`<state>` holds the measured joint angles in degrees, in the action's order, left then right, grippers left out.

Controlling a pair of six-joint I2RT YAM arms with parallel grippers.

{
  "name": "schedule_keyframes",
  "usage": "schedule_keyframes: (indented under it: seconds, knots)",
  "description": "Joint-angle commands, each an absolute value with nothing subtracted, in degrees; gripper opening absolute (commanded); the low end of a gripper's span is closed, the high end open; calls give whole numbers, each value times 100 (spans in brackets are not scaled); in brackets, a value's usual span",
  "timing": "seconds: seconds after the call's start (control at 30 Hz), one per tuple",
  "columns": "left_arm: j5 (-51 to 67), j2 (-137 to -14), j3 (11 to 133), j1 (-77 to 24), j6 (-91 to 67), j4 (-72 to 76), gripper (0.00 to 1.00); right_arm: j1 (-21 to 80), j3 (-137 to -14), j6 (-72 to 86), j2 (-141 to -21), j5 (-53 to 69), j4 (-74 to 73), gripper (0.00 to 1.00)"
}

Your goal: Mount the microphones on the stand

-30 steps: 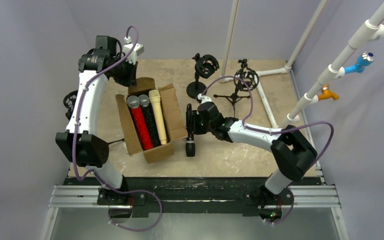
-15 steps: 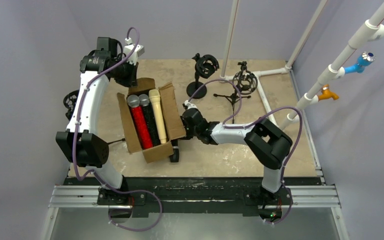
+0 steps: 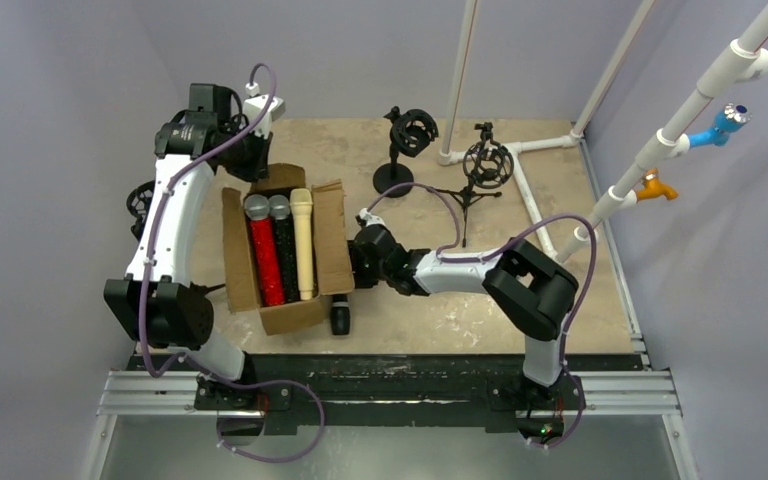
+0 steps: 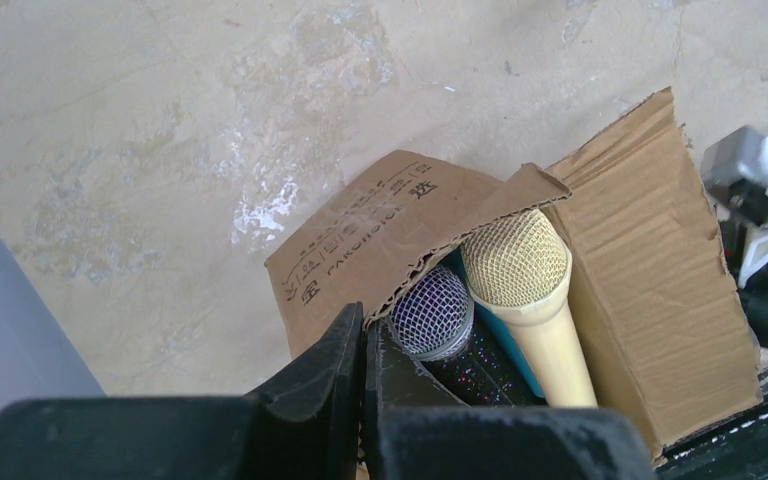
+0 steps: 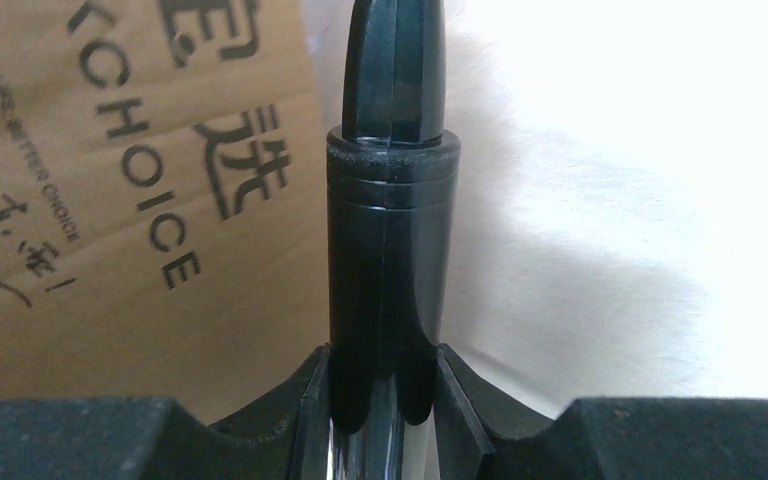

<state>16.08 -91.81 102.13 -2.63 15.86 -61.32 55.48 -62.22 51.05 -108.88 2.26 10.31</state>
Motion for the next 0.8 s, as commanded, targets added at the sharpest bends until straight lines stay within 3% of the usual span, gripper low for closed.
schedule_keyframes:
  seconds: [0.0,0.13,0.33,0.5,0.77]
  knots:
    - [1656,-8722,10092,-255,1524,-5847,0,5311,-5994,4885,-10448,-150,922,7]
    - [1670,-8598,10001,-259,1490,-5832,0,5249,-5802,4790,-10322,-266,878,37]
    - [1658,-8482,9841,-255,1538,-5756,0,5247,-5814,4774,-10103,-319,735,68]
    - [1679,-8490,9814,-254,1547,-5752,0,5247,-5813,4728,-9587,-474,565,70]
    - [1724,-8499,9823,-246,1547,-5748,0,5290,-6138,4330,-8446,-1478,-309,60]
